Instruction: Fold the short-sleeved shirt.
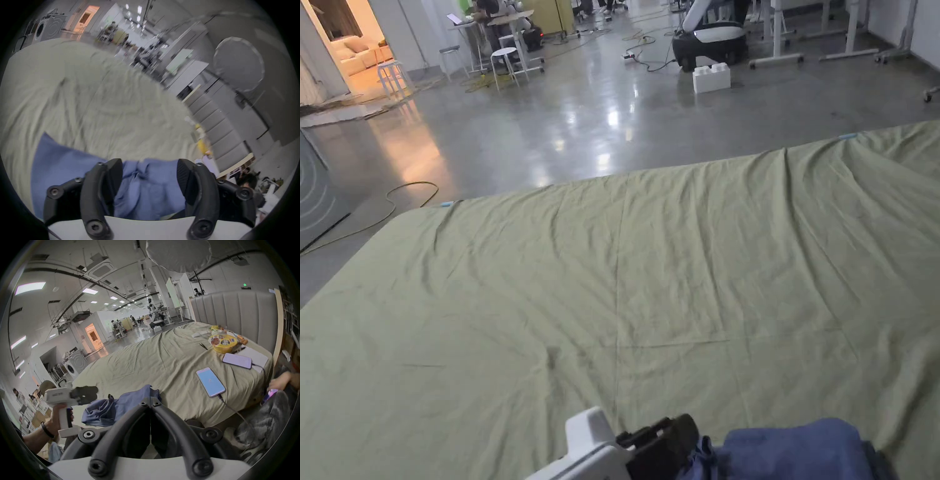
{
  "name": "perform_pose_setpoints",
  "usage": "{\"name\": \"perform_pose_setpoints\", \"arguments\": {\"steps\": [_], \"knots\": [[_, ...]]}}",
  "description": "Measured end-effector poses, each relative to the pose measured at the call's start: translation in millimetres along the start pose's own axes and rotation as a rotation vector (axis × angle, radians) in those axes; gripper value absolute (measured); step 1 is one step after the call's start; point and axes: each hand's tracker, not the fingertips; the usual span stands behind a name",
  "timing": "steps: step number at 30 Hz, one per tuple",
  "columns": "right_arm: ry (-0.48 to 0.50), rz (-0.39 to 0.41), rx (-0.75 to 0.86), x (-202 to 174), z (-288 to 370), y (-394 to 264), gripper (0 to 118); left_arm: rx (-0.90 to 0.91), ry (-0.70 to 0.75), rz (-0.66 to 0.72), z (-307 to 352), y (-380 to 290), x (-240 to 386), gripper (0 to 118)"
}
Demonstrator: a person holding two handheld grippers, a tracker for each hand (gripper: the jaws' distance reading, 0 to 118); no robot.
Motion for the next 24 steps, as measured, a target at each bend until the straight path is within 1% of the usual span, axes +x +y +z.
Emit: {"name": "perform_pose_setpoints", "arguments": {"steps": [1, 2, 3, 4, 5, 6, 7, 9, 10, 12, 13, 16, 17, 18, 19, 20, 21, 22, 24], "knots": [[0.005, 0.001, -0.004, 1, -2, -1, 0, 0.025, 0.029, 0.012, 12, 3, -1, 44], [0.004, 0.002, -0.005, 0, -4, -1, 0, 0.041, 0.048, 0.016, 12, 2, -2, 15], [0.002, 0.003, -0.007, 0, -5, -2, 0, 0.027, 0.155, 0.02, 11, -3, -8, 0], [0.005, 0.0, -0.01, -1, -6, -2, 0, 0.016, 0.194, 0.023, 2, -9, -17, 0], [0.013, -0.005, -0.012, -1, -7, -2, 0, -0.044, 0.175, 0.046, -8, -17, -25, 0], [0.021, -0.011, -0.012, -2, -7, -2, 0, -0.106, 0.147, 0.098, -20, -28, -33, 0], [0.028, -0.011, -0.011, -4, -6, -3, 0, -0.157, 0.148, 0.154, -33, -41, -41, 0], [0.032, 0.004, -0.015, -8, -3, -2, 0, -0.267, 0.164, 0.197, -60, -67, -46, 0], [0.024, 0.022, -0.016, -10, -2, -2, 0, -0.3, 0.147, 0.186, -69, -77, -45, 0], [0.017, 0.044, -0.02, -13, 0, -2, 0, -0.225, 0.115, 0.142, -69, -80, -37, 0], [0.018, 0.046, -0.024, -14, -1, -2, 0, -0.236, 0.144, 0.112, -71, -76, -34, 0], [0.036, 0.041, -0.04, -17, -8, -3, 0, -0.276, 0.127, 0.101, -63, -61, -39, 1], [0.039, 0.046, -0.044, -20, -10, -2, 0, -0.262, 0.134, 0.087, -50, -52, -38, 5], [0.042, 0.053, -0.045, -22, -11, -2, 0, -0.214, 0.165, 0.061, -40, -46, -40, 19], [0.048, 0.066, -0.042, -25, -11, -1, 0, -0.167, 0.17, 0.058, -20, -36, -46, 46], [0.054, 0.073, -0.043, -27, -12, -1, 0, -0.135, 0.155, 0.081, -5, -28, -55, 70], [0.064, 0.078, -0.047, -29, -14, -1, 0, -0.104, 0.142, 0.117, 11, -21, -64, 86], [0.073, 0.083, -0.053, -31, -16, -1, 0, -0.079, 0.142, 0.151, 29, -13, -76, 95], [0.084, 0.096, -0.065, -27, -19, -4, 0, -0.037, 0.161, 0.22, 56, -2, -103, 95]]}}
